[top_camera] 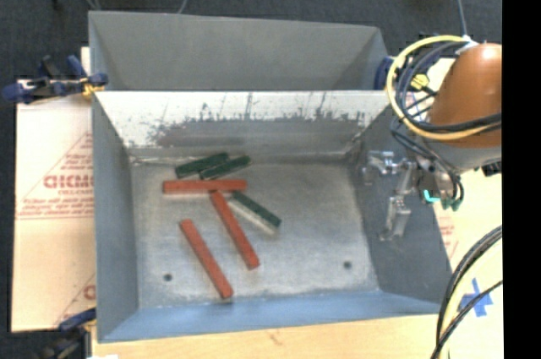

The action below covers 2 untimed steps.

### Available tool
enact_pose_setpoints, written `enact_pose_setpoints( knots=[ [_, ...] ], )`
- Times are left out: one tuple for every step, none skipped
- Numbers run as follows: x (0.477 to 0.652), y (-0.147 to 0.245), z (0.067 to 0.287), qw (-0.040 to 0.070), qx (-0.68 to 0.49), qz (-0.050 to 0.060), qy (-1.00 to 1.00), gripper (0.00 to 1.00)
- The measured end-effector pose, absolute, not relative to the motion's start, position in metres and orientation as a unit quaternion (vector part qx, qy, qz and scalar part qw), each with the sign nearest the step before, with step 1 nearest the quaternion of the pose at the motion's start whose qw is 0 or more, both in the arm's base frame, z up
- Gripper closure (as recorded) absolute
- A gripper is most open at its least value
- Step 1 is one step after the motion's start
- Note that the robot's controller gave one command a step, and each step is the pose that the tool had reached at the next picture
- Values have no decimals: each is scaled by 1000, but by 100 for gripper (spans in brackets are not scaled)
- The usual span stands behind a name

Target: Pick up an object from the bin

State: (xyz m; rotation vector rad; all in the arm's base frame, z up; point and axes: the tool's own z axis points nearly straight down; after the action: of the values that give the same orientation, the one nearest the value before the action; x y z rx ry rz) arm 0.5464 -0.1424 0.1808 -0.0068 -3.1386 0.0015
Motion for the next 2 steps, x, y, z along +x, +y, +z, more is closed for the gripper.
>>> enact_pose_setpoints(
  knots=[
    [600, -55, 66, 0, -51, -2, -999, 0],
    [614, 16, 103, -4, -69, -2, -998, 0]
  ],
)
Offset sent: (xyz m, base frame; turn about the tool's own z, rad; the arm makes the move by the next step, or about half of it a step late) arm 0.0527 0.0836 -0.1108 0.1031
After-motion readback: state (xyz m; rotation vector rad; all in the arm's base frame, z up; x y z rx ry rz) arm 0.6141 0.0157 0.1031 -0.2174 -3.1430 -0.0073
